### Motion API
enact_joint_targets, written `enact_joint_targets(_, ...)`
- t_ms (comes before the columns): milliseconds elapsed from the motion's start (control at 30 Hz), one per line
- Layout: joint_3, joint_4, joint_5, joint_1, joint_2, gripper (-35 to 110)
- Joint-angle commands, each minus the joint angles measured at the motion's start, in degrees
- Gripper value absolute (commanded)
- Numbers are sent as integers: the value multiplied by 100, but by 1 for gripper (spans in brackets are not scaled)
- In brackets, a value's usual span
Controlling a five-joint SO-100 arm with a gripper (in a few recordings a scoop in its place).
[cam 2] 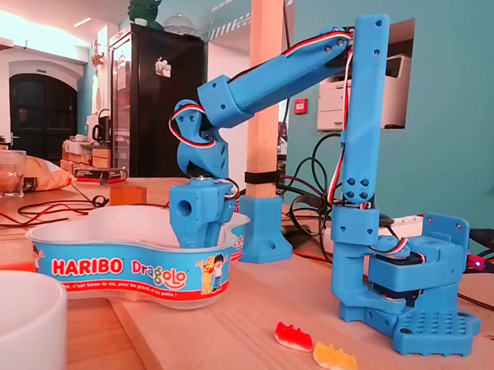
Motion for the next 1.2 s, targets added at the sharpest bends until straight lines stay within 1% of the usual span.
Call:
enact_joint_targets(0,-334,149,-18,97,114,-2)
enact_joint_targets(400,-993,176,-562,105,123,-2)
enact_joint_targets(600,-1380,176,-615,105,123,-2)
enact_joint_targets(1167,-2408,185,-1450,114,237,-2)
